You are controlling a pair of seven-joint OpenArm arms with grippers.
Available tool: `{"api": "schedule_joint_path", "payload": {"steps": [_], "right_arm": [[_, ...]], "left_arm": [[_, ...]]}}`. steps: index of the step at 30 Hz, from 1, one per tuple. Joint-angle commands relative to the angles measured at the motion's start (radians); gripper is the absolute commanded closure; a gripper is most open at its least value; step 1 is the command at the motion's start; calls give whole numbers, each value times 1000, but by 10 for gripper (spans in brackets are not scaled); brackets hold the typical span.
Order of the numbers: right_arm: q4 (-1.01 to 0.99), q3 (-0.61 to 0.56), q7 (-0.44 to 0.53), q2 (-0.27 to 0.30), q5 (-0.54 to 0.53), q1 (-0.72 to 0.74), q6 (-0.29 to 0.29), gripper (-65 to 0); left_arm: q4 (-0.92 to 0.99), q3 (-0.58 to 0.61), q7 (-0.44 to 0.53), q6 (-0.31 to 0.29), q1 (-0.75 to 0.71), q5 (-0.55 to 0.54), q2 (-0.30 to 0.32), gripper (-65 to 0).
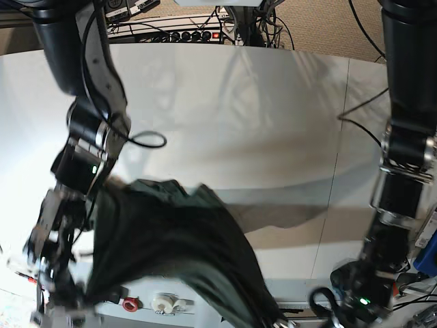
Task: Layout the t-shirt on the table in an organized manner, then fold the t-shirt properly
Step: 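Lift the t-shirt with both grippers and stretch it apart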
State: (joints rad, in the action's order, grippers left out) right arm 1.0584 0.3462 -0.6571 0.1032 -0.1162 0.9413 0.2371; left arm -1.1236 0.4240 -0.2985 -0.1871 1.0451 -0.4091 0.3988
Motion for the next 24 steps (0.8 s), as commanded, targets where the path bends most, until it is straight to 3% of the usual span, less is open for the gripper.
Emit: {"api": "schedule_joint_path", "payload": {"steps": [1,3,10,14,19,22,24], "right_arm": [[18,-24,16,10,-11,82,6,0],[18,-55,-37,10,-11,149,9,0],[23,-87,-185,18,-10,262,99,0],[23,-87,-210,78,-6,245,111,0],[23,-87,-270,188,-8,236,111,0],[23,-87,-339,250,-76,228,119,0],[24,-87,-377,284,-158,202,159,0]], "left_arm": [[-13,-10,30,16,64,-3,24,0],[-13,-10,29,16,97,-4,58,0],[-13,-10,-1,12,144,-111,191,0],[-13,-10,-89,6,122,-206,252,0],[-13,-10,-107,-3,47,-250,300,0],[-13,-10,-149,-48,-6,-262,305,0],[-13,-10,-188,-71,-43,-314,305,0]]}}
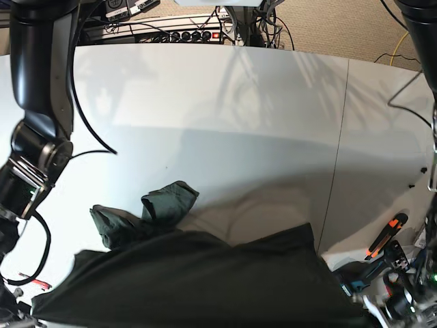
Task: Layout the t-shirt on the table in an organized manner, then fold the t-shirt properly
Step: 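Lift the t-shirt with both grippers and stretch it apart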
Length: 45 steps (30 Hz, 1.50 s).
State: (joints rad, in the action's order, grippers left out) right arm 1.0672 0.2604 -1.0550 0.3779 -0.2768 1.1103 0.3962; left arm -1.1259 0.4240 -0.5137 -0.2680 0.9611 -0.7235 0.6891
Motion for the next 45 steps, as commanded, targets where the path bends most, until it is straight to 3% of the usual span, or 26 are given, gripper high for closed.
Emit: {"api": "schedule_joint_path", "payload": {"steps": [1,6,9,17,20,27,32,36,45], "right_arm": [[15,-1,-4,23,-46,14,21,0],[43,18,-107,71,-290,-145,113,0],[105,72,-135,89,-383,-278,144,0],[351,340,-175,85,-579,-655,214,0],[440,413,-180,84,-624,-805,215,0],[588,515,-200,52,-694,-1101,218,0],[622,565,-211,7,-729,-1242,222,0],[622,586,-210,-6,-729,-1307,262,0],[622,590,-201,2,-671,-1331,265,0]], "left_arm": [[-11,-11,9,-6,20,-27,14,0],[-13,-18,-32,-64,-79,-72,14,0],[-15,-61,-72,-94,-145,-133,14,0],[-18,-324,-233,-237,-337,-348,9,0],[-18,-408,-304,-274,-412,-418,10,0],[-18,-493,-356,-363,-612,-542,9,0],[-19,-541,-375,-389,-738,-588,-14,0],[-20,-612,-391,-389,-818,-627,-55,0],[-21,-771,-411,-388,-924,-635,-148,0]]}}
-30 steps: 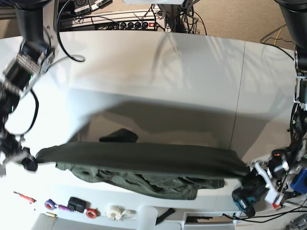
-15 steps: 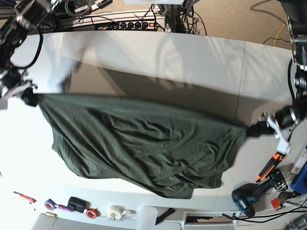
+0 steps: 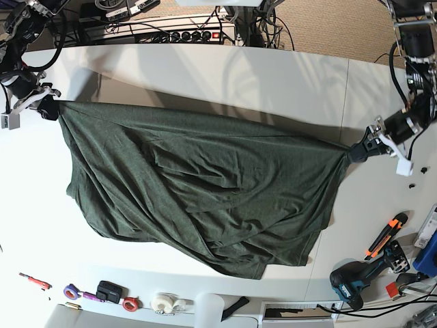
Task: Layout the t-shirt on the table in an organized manner, then fold the t-shirt properly
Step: 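Lift the t-shirt with both grippers and stretch it apart, then lay the stretched t-shirt flat and open both grippers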
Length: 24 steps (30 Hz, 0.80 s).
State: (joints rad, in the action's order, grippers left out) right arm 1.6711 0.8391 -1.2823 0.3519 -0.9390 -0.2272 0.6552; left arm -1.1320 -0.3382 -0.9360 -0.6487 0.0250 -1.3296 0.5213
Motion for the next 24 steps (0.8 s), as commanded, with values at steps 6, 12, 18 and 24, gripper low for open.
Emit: {"api": "schedule_joint_path", "payload": {"steps": [6,12,18,24], "right_arm": [[18,11,63,28,30,6,6,0],[18,11,74,27,123,6,6,0],[18,11,50,27,207,5,6,0],[18,11,108,27,260,6,3,0]], "left_arm": [[-17,-58,-12,-8,-31,-40,-26,0],[-19,-58,-21,-8,-62,-40,-44,0],[-19,-58,-45,-8,-61,-40,-43,0],[-19,-58,-91,-25,-61,-60,-43,0]]}}
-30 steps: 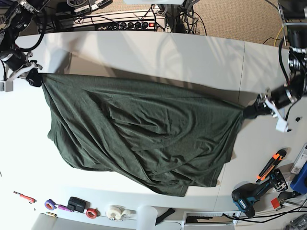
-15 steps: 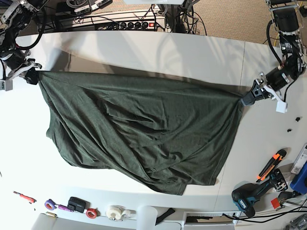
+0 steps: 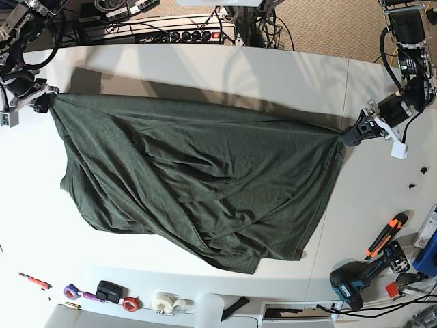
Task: Layout the t-shirt on the table in an organized manner, then fold the t-shirt properly
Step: 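Lay the stretched t-shirt flat and open both grippers, then move both grippers down onto the spread t-shirt's fabric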
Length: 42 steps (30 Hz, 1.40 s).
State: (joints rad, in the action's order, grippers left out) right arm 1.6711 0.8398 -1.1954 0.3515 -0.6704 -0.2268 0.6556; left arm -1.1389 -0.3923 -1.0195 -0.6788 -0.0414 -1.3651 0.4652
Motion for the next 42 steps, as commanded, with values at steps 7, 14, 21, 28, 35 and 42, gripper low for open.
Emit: {"api": "schedule_joint_path", "payload": {"steps": [7,14,21,28,35,42], "right_arm": [[18,10,157,28,87,6,-25,0],[18,10,133,28,89,6,-24,0],[18,10,129,29,88,6,-24,-252],[18,11,126,61,88,6,-24,-252],[18,12,104,140,37,9,-25,-252],[18,10,103,96,-96,98,-23,-252]], "left_arm": [[-12,-4,-43,-19,5,-50,21,0],[-12,-4,-69,-19,2,-51,43,0],[-16,-4,-126,-19,3,-118,102,-225],[-37,-4,-126,-19,12,-118,193,-224],[-42,-4,-126,-19,77,-118,259,-224],[-42,-3,-102,-19,204,-118,220,-223]]}}
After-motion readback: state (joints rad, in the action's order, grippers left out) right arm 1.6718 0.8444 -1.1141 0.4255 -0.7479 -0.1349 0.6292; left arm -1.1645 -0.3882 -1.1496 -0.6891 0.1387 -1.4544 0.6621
